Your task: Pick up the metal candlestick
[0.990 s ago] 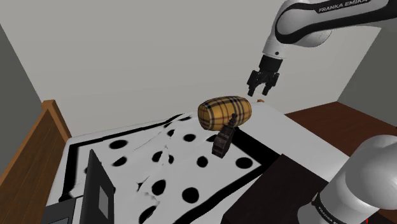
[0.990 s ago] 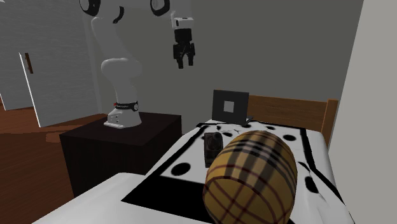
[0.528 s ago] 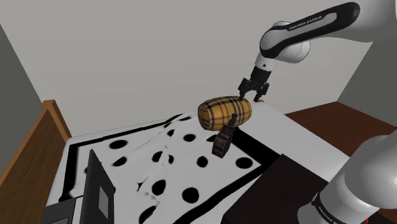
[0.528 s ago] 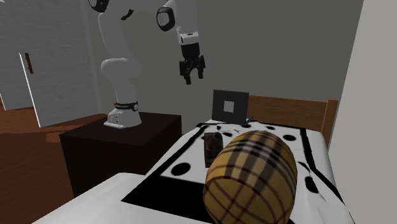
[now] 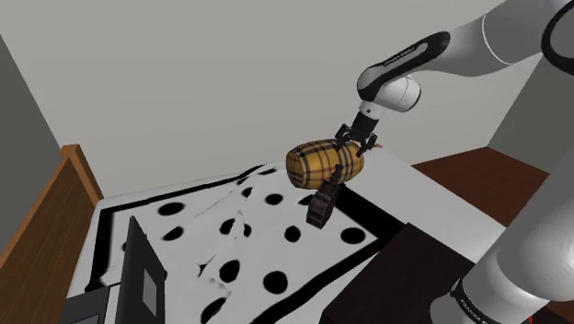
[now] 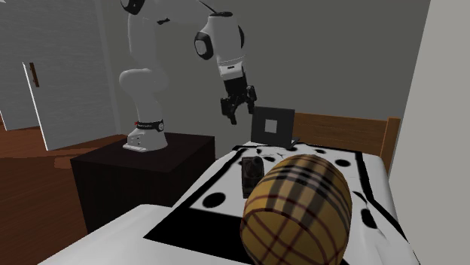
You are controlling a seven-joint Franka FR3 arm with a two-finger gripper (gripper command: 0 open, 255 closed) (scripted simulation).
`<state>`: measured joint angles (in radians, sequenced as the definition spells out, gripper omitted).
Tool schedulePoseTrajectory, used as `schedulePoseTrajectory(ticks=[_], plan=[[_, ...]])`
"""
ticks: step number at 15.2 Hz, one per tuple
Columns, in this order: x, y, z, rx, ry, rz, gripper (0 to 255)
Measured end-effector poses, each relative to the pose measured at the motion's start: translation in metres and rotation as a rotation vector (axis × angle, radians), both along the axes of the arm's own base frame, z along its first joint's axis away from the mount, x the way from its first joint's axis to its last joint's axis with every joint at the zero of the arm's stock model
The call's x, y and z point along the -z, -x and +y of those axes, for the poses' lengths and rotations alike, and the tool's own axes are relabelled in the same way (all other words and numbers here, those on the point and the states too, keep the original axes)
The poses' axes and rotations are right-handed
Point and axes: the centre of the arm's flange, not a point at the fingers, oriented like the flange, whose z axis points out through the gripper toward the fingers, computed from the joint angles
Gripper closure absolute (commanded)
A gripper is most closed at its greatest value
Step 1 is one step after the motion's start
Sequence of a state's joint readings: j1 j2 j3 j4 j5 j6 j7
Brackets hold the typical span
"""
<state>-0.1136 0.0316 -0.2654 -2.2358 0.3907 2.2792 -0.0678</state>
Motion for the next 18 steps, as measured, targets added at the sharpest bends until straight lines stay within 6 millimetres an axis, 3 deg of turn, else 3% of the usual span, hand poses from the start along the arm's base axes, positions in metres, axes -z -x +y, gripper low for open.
schedulePoseTrajectory(ticks=[10,18], plan=[[0.099,-0.048,-0.069,0.229,-0.101,-0.028,0],[0.145,-0.049,-0.076,0.249,-0.109,-0.030,0]])
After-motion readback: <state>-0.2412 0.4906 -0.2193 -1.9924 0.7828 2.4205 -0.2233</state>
